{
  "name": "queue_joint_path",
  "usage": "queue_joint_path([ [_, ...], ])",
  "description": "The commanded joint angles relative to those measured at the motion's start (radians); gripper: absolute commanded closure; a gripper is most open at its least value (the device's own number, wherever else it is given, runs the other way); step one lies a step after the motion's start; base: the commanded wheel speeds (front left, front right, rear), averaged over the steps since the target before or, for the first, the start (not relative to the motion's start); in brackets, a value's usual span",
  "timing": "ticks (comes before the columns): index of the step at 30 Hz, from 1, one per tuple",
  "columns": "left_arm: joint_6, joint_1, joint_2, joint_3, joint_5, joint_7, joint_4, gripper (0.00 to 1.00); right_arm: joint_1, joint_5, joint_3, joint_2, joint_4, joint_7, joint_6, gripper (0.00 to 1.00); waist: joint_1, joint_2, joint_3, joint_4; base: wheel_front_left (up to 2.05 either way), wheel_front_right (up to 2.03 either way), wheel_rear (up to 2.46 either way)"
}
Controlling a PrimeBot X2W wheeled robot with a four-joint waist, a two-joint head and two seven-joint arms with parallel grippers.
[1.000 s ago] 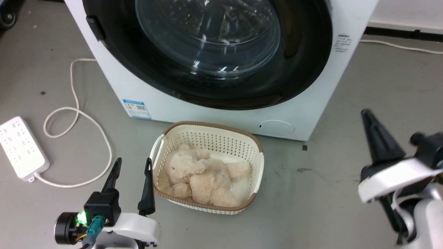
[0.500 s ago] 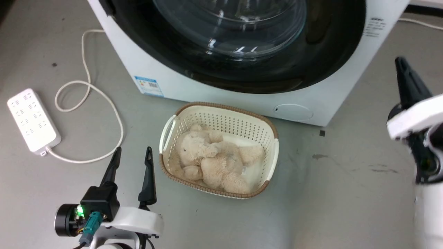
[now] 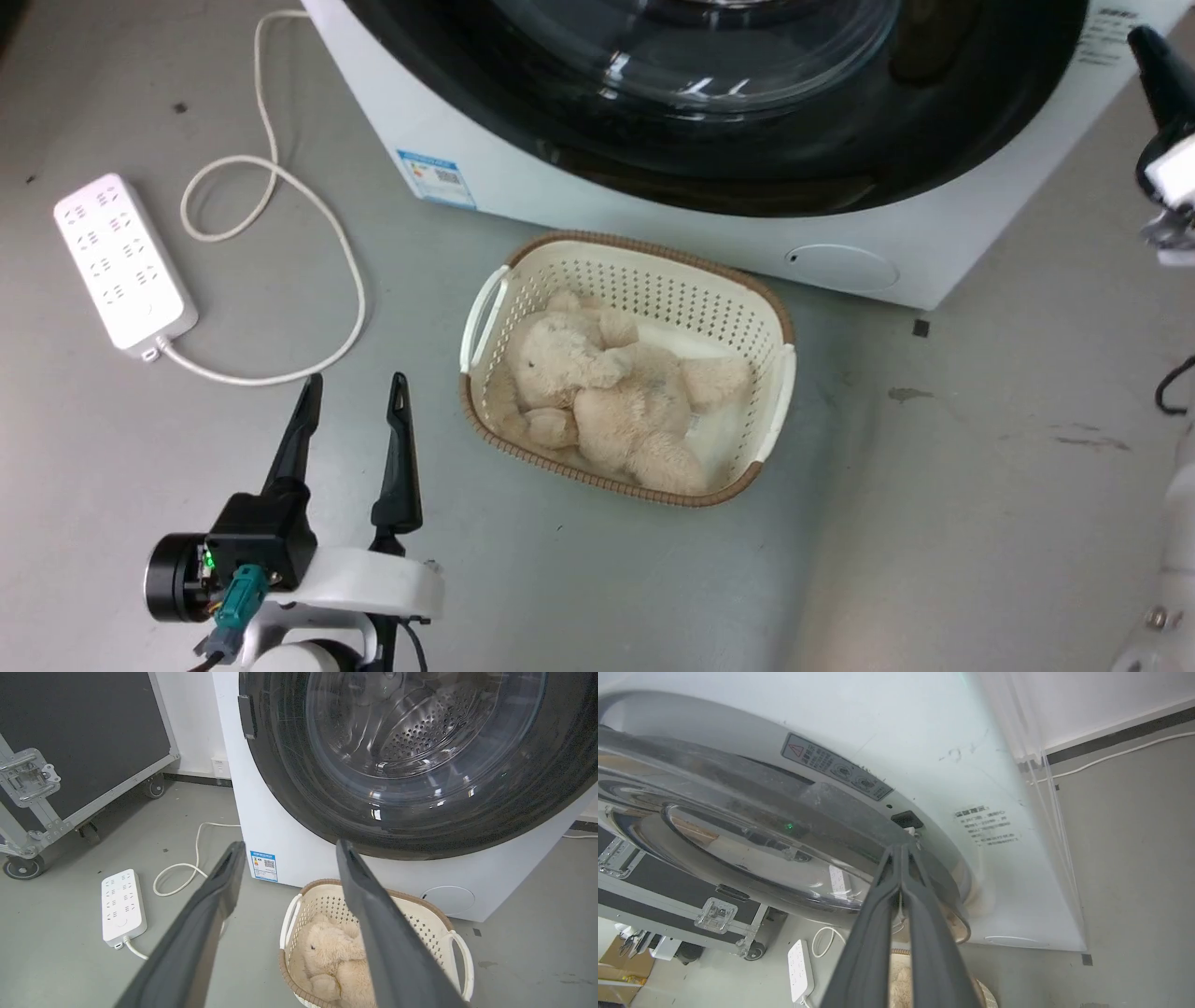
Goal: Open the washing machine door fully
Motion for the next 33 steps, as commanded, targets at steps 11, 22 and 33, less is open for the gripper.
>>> queue_joint_path([
  [11,0.006,-0.044,0.001,-0.011,-0.018,-0.036,-0.014,0.0,-0.256,-0.035,-0.191,0.001,0.166,0.224,0.0,1.0,-0.0001,0.0,0.071,0.06,0.0,0.0,0.0],
  [22,0.026,-0.064,0.001,-0.037,-0.027,-0.063,-0.024,0.0,-0.376,-0.079,-0.356,0.04,0.182,0.456,-0.001,1.0,-0.0001,0.0,0.094,0.09,0.0,0.0,0.0],
  [33,0.011,-0.03,0.001,-0.033,-0.025,-0.09,0.005,0.0,-0.233,0.089,-0.393,0.049,0.225,0.637,-0.001,1.0,-0.0001,0.0,-0.041,0.073,0.0,0.0,0.0],
])
